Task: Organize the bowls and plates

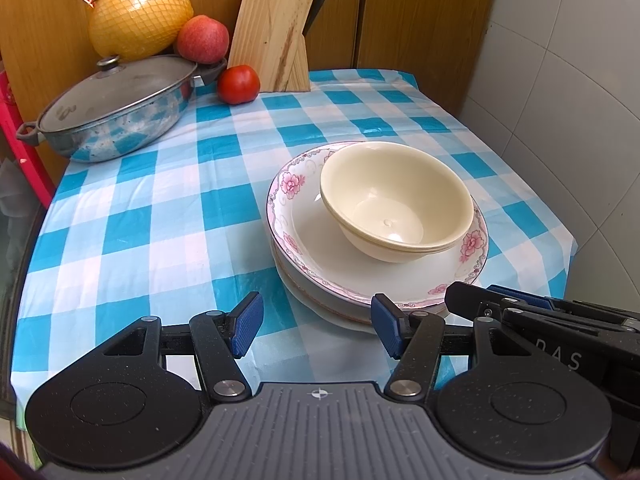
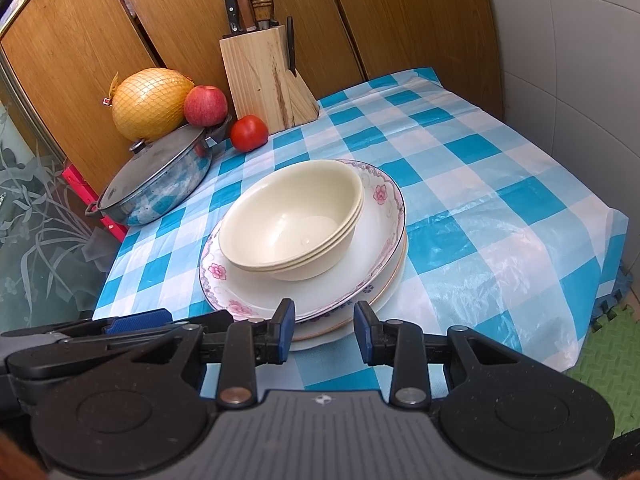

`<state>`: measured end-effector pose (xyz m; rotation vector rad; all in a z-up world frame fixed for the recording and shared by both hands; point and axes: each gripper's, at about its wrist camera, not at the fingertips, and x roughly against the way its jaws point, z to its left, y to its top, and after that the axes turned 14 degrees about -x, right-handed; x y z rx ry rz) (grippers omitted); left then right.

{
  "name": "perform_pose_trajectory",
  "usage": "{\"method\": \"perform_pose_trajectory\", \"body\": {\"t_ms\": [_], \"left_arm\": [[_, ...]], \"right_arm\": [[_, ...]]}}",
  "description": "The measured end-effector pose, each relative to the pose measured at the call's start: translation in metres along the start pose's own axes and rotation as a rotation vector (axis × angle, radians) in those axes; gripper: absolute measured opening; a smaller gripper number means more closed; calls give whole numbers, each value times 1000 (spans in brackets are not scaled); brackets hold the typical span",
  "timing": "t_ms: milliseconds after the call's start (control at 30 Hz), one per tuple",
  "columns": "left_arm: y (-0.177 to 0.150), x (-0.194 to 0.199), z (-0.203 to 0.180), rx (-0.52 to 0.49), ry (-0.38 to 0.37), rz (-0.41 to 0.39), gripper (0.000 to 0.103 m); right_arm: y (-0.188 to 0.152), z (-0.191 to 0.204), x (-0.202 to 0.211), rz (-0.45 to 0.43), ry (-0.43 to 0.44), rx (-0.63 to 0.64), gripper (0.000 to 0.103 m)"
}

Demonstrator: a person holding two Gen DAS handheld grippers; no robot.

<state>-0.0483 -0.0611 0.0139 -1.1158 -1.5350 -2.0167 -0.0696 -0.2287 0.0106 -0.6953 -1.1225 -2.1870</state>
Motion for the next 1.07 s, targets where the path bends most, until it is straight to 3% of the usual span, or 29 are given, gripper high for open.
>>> {"method": "perform_pose_trajectory", "body": {"t_ms": [567,1067], "left_arm": [[-1,5,-2,-26,23,-7,69],[-1,7,1,-15,45,-24,82]], "right_arm": [[-3,-2,1,-2,3,-1,30],[2,-7,5,-16,-4,-42,31]]}}
